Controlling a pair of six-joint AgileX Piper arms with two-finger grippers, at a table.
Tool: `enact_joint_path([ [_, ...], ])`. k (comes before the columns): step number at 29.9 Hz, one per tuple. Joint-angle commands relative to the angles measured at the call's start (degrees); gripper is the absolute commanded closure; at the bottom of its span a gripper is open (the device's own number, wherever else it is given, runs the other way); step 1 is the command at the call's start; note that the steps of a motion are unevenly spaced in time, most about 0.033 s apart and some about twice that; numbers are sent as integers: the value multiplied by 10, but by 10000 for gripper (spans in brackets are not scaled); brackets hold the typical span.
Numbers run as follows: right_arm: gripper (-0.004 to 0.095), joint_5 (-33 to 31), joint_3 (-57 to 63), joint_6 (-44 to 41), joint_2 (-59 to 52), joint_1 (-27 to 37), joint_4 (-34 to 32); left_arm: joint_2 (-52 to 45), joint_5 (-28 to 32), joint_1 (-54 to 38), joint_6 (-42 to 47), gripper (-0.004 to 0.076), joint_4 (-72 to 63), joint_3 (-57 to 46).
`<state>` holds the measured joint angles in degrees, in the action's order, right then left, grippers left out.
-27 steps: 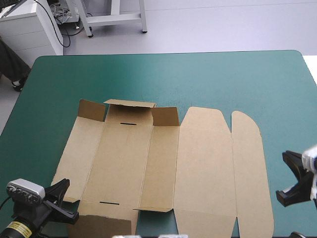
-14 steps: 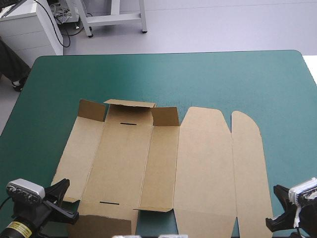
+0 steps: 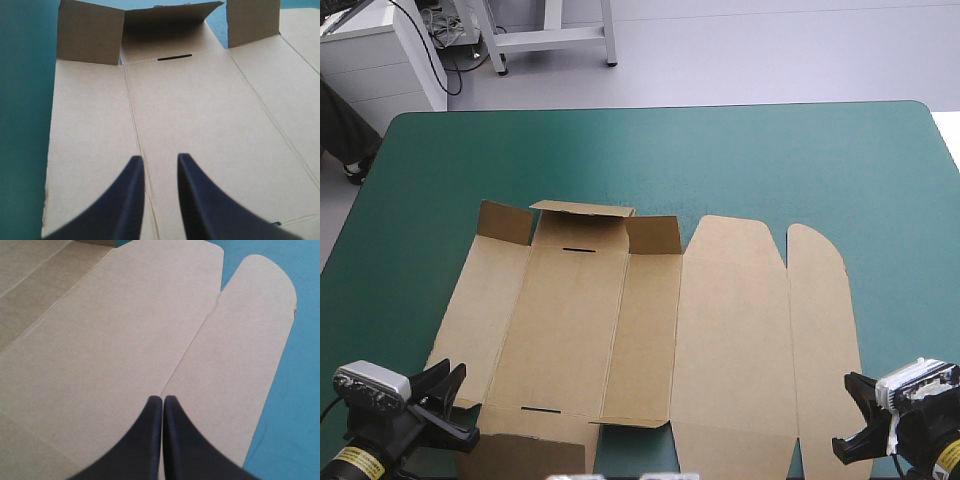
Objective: Fold the box
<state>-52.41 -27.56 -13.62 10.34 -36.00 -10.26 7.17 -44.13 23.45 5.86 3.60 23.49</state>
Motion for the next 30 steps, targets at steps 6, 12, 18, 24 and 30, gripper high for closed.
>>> enact_joint_path([
  [6, 921, 43, -13, 3, 7, 1, -9, 6, 41, 1, 13, 169, -5, 13],
  [12, 921, 43, -13, 3, 7, 1, -9, 6, 41, 1, 18, 178, -36, 13],
  [18, 922, 43, -13, 3, 7, 1, -9, 14, 30, 1, -11, 197, -25, 23],
  [24, 922, 43, -13, 3, 7, 1, -9, 91, -2, 1, -12, 197, -14, 88],
  [30, 922, 43, -13, 3, 7, 1, -8, 215, -12, 1, 20, 199, 1, 182],
])
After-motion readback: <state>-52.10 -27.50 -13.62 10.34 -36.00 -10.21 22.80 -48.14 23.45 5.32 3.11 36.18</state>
